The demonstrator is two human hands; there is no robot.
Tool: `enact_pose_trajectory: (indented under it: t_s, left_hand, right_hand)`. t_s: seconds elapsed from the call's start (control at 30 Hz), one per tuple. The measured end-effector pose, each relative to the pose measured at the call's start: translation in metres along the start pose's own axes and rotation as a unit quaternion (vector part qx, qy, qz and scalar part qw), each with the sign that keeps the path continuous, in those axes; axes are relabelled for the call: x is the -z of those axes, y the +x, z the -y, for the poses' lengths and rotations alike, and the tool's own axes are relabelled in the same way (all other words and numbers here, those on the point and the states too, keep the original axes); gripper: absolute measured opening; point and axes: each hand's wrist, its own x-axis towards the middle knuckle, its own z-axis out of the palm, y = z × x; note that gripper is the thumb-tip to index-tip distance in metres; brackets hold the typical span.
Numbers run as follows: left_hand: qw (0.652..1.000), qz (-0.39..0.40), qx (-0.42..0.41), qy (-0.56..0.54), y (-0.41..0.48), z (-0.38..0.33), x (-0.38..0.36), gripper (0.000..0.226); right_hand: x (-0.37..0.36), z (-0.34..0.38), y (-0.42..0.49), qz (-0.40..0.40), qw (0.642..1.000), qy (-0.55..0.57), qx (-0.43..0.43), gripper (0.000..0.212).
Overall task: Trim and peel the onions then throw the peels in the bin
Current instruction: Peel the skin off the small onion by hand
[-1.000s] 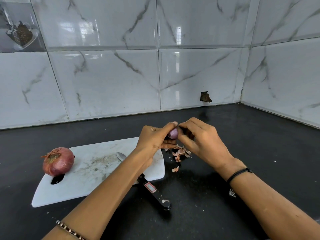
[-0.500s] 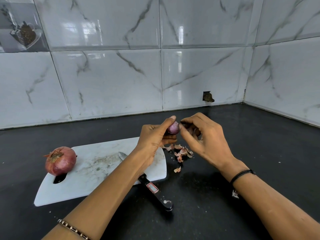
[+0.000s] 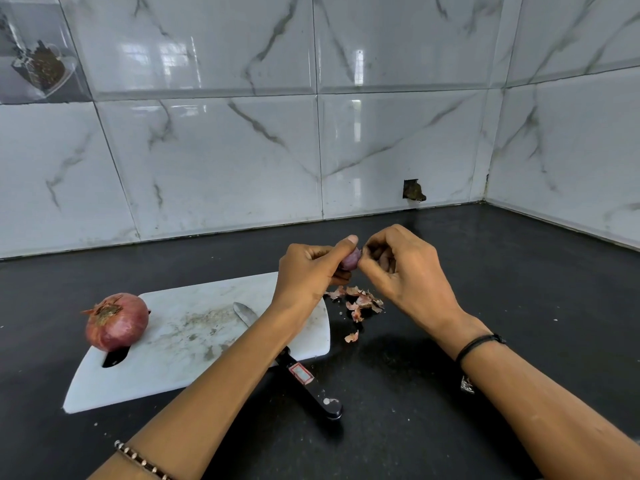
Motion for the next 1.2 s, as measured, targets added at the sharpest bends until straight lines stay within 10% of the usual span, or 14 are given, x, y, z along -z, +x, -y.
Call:
enact_pose_trajectory:
  t_s: [0.5, 0.83, 1.2]
  left_hand:
    - [0.948, 0.037, 0.118, -0.292, 0.011, -0.003, 0.004, 0.023]
    - [0.936, 0.100, 0.103, -0.320, 0.007, -0.007, 0.001, 0.033]
    - [0.942, 0.109, 0.095, -0.304, 0.004, -0.007, -0.001, 0.042]
  right_hand:
    - [0.003, -0.002, 0.000, -0.013, 1.000, 0.017, -0.020, 0.009]
    - [0.004, 0.012, -0.003, 0.026, 0.994, 0.089, -0.061, 0.048]
    - [0.000, 0.007, -0.004, 0.037, 0.990, 0.116, -0.070, 0.029]
